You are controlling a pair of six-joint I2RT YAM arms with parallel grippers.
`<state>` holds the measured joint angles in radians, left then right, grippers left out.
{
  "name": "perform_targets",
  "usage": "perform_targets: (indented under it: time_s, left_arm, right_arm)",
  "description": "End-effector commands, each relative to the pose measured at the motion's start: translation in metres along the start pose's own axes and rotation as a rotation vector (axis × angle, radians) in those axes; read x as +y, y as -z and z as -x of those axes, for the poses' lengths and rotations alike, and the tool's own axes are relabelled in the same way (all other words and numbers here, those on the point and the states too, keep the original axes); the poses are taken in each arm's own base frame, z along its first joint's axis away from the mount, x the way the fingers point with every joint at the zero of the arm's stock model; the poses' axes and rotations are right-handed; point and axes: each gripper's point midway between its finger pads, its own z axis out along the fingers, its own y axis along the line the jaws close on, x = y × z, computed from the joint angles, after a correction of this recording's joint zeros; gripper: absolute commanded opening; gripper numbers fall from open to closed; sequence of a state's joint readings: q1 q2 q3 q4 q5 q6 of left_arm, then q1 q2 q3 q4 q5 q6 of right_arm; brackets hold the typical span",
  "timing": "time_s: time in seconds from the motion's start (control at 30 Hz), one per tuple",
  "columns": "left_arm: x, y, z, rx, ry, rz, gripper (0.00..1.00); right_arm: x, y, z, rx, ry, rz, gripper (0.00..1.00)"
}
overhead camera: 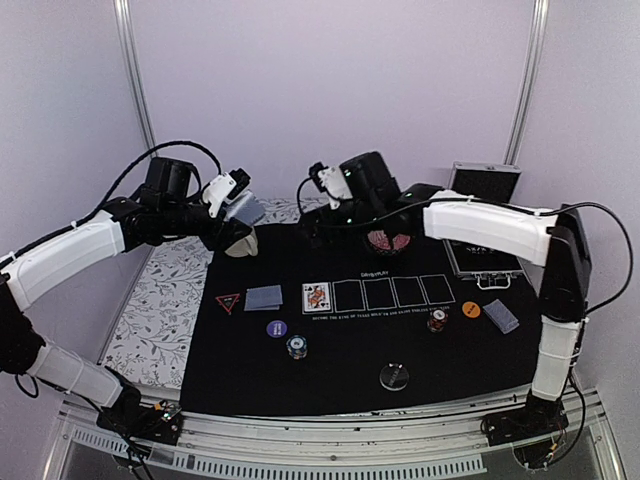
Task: Distribute texas hold em gaming equipment
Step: Adjust the poker card in the community card area, then pick up the poker card from the face-down deck piles.
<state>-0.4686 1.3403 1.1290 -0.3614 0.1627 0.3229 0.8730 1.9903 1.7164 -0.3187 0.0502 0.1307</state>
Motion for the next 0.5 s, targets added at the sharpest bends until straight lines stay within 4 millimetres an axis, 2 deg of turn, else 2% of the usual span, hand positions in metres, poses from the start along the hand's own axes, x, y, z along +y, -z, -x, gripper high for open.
perform_targets:
  time_s: [0.0, 0.1, 0.23, 0.33, 0.47]
  left_arm:
    - [-0.024, 0.012, 0.013, -0.078, -0.062, -0.118, 0.59]
    - [-0.048, 0.011, 0.01, -0.075, -0.098, -0.202, 0.58]
    - [-0.082, 0.013, 0.009, -0.079, -0.179, -0.289, 0.58]
    - [-0.098, 0.016, 0.01, -0.089, -0.224, -0.32, 0.58]
    - [-0.108, 0.015, 0.01, -0.085, -0.241, -0.333, 0.58]
  right_arm:
    - [0.013, 0.066, 0.059, -0.167, -0.048, 0.249, 0.99]
    - [0.034, 0.079, 0.067, -0.176, -0.055, 0.374, 0.99]
    - [0.055, 0.083, 0.072, -0.173, -0.097, 0.513, 0.99]
    - [0.063, 0.073, 0.069, -0.139, -0.136, 0.568, 0.99]
    - [0.076, 0.06, 0.053, -0.07, -0.161, 0.64, 0.99]
